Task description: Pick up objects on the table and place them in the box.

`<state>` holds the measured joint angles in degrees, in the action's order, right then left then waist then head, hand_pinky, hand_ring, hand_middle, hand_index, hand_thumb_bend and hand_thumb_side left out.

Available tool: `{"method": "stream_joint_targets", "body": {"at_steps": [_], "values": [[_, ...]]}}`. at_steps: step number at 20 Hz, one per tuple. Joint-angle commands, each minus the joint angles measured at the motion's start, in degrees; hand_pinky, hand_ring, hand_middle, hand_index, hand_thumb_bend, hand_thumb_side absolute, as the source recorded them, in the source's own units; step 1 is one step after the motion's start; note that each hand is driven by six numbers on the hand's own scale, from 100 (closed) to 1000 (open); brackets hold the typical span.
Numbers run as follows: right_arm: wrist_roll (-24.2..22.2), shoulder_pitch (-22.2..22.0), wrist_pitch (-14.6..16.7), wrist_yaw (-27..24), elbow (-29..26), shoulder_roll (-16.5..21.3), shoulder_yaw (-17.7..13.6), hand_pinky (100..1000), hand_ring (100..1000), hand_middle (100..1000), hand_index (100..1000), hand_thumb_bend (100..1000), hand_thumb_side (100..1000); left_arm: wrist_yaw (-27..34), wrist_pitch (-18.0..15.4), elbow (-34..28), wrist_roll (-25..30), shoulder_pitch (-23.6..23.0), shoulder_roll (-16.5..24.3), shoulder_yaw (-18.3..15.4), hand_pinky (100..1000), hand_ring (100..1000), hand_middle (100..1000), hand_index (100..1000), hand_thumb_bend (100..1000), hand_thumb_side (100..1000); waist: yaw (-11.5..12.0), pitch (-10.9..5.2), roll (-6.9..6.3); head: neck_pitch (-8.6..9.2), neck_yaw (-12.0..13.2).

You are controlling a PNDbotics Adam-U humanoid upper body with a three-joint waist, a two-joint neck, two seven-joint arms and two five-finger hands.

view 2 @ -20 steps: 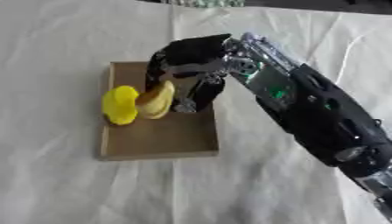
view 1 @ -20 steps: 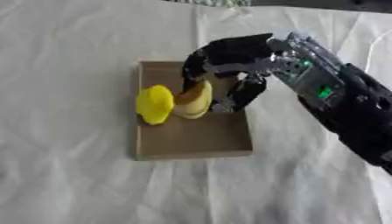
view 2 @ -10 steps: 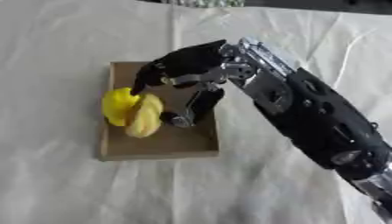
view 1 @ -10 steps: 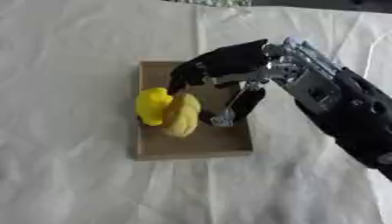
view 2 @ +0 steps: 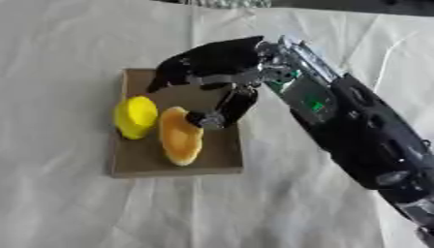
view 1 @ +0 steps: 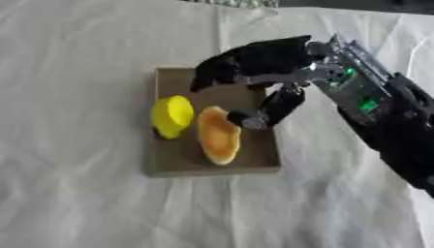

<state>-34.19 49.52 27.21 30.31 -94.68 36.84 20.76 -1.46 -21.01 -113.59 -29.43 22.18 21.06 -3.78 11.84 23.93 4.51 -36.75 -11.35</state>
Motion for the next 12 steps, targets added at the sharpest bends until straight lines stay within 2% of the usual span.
{"method": "stream_joint_targets", "body": {"at_steps": [1,4,6,7,8,12], "values": [[2.44,-0.26,-2.91,-0.87,-4.00,4.08,-4.49,920,1000,893,964,102,100,0.03,-0.06,-1.00,-0.11,0.24,0.69,-0.47,887,800,786,818,352,512,-0.20,-1.74,-0.41,0.32,0.40],[4.63,-1.74,-5.35,-1.77,-6.74,6.60,-7.39,917,1000,892,961,109,100,-0.05,-0.06,-1.00,-0.23,0.22,0.79,-0.54,887,800,786,818,352,512,-0.37,-1.74,-0.38,0.47,0.59],[4.97,-2.23,-6.23,-2.19,-7.86,7.23,-7.93,917,1000,892,961,109,100,-0.07,-0.05,-1.00,-0.26,0.24,0.81,-0.53,887,800,786,818,352,512,-0.36,-1.74,-0.36,0.50,0.59],[5.01,-2.40,-6.55,-2.28,-8.12,7.42,-8.08,908,987,890,957,148,100,-0.09,-0.05,-1.00,-0.28,0.21,0.85,-0.56,887,800,786,818,353,511,-0.41,-1.74,-0.34,0.47,0.75],[5.40,-3.09,-7.09,-2.01,-8.17,8.12,-8.77,908,986,889,957,149,100,-0.26,-0.08,-1.00,-0.43,-0.02,1.04,-0.81,887,800,786,818,353,510,-1.00,-1.74,-0.40,0.36,1.46],[8.56,-8.16,-10.40,-2.45,-11.43,13.31,-13.97,905,980,888,954,161,100,-0.83,-0.18,-1.00,-1.08,-0.37,1.38,-1.29,887,800,786,818,351,510,-2.13,-1.52,-0.78,0.43,2.47]]}}
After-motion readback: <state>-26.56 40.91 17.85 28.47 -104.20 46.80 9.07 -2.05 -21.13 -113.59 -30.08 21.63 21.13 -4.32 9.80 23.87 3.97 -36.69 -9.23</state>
